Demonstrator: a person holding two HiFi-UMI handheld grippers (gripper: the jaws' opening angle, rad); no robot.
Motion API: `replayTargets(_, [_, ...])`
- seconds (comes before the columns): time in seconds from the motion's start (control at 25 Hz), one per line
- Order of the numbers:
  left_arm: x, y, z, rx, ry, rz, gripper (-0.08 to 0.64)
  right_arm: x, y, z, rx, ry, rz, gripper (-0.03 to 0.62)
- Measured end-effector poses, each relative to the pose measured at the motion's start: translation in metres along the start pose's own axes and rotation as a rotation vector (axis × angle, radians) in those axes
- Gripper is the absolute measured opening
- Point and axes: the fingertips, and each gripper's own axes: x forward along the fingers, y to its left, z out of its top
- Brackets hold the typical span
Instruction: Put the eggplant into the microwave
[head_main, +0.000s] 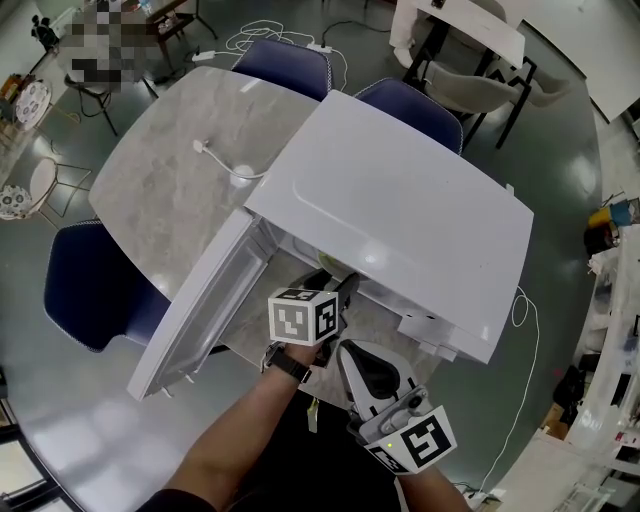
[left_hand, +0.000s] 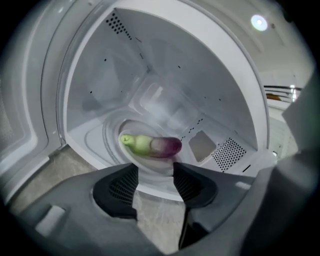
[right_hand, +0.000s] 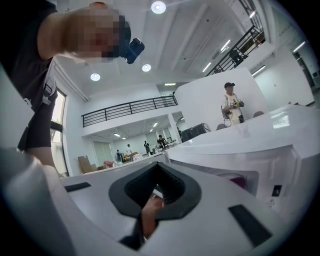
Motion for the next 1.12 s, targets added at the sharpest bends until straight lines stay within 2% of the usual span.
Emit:
replayTargets(0.16, [0.002, 0.004, -0.002, 0.165, 0.000, 0.042, 0.187, 0.003, -0.002, -0.004, 0.004, 0.004, 0.001, 0.002])
replayTargets(0.32, [0.004, 0.008, -0.001, 0.402, 0.003, 0.115, 0.187, 0.006, -0.006, -0.008, 0.011, 0.011, -0.005, 0.002])
replayTargets(0.36, [0.006, 0.009, 0.001, 0.436, -0.003, 0.126, 0.187, 0.006, -0.007, -0.008, 0.012, 0.012, -0.006, 0.002])
replayTargets(0.44, [0.008, 0.012, 0.005, 0.423, -0.013, 0.126, 0.187, 0.007, -0.009, -0.010, 0.015, 0.016, -0.009, 0.002])
replayTargets(0.56, [0.009, 0.018, 0.008, 0.327, -0.012, 0.105, 0.187, 0.007, -0.009, -0.011, 0.019, 0.017, -0.008, 0.002])
replayTargets(0.64, [0.010, 0.020, 0.009, 0.322, -0.002, 0.097, 0.189, 0.007, -0.009, -0.012, 0.023, 0.022, -0.008, 0.002])
replayTargets(0.68, [0.011, 0.019, 0.008, 0.331, 0.009, 0.087, 0.217, 0.008, -0.008, -0.013, 0.024, 0.025, -0.007, 0.002])
replayTargets(0.76, [0.013, 0.016, 0.006, 0.363, 0.040, 0.067, 0.304, 0.008, -0.008, -0.016, 0.029, 0.033, -0.006, 0.002])
replayTargets(0.8, [0.014, 0.015, 0.004, 0.388, 0.060, 0.064, 0.318, 0.009, -0.007, -0.016, 0.031, 0.034, -0.004, 0.002])
replayTargets(1.12, [0.013, 0.018, -0.005, 0.636, 0.185, 0.126, 0.318, 0.010, -0.007, -0.016, 0.034, 0.032, 0.001, 0.002])
